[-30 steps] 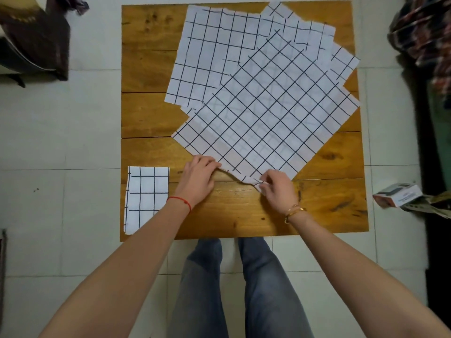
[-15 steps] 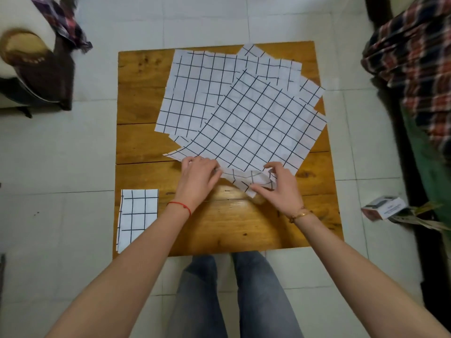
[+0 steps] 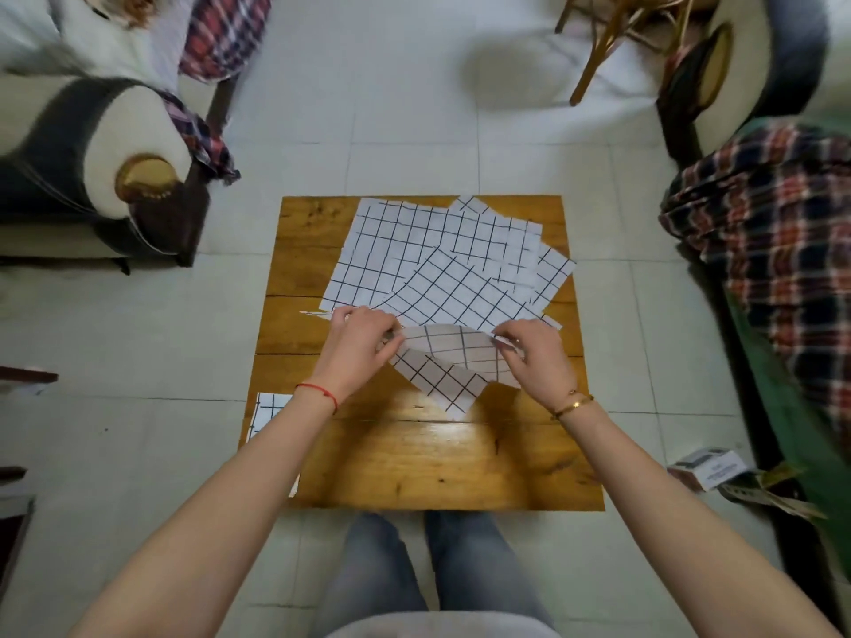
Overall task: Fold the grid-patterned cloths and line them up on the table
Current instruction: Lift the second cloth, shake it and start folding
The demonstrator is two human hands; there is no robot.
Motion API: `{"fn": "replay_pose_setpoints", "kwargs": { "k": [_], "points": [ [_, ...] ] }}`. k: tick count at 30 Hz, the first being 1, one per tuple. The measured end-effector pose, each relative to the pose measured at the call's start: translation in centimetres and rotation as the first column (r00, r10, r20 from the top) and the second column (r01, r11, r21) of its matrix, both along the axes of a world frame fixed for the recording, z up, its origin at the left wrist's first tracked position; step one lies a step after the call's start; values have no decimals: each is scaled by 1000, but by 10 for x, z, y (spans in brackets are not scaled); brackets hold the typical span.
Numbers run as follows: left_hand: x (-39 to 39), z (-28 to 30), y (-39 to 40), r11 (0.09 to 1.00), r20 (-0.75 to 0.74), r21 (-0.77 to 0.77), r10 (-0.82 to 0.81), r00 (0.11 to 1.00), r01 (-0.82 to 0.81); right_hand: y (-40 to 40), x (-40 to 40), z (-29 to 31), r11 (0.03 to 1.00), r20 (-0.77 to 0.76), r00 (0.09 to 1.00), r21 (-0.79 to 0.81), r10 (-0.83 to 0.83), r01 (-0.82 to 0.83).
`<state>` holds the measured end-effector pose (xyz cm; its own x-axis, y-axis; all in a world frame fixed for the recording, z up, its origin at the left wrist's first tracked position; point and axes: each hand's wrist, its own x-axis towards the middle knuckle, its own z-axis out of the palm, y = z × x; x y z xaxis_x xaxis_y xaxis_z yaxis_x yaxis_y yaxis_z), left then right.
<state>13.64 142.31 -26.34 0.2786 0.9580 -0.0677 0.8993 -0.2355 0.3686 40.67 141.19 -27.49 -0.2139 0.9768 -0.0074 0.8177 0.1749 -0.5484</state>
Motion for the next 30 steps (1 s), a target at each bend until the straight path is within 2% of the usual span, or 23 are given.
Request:
{"fn": "replay_pose_setpoints", "kwargs": {
  "k": [4, 10, 18, 25, 30],
  "points": [
    [1, 32, 2, 999, 20, 40, 7, 1000, -8, 13, 8, 27, 999, 33, 999, -45, -16, 17],
    [-15, 64, 0, 997, 30, 64, 46, 998, -48, 23, 15, 70, 996, -73, 994, -13, -85, 84],
    [-42, 104, 3, 990, 38, 138, 12, 999, -17, 26, 19, 120, 993, -45, 993, -53, -112, 109],
    [-68, 133, 5, 990, 192, 142, -12, 981, -16, 20, 21, 156, 991, -59, 992, -84, -111, 106],
    [-85, 157, -3, 985, 205, 175, -48, 978, 12, 11, 18, 176, 996, -124, 990, -68, -66, 58]
  ]
}}
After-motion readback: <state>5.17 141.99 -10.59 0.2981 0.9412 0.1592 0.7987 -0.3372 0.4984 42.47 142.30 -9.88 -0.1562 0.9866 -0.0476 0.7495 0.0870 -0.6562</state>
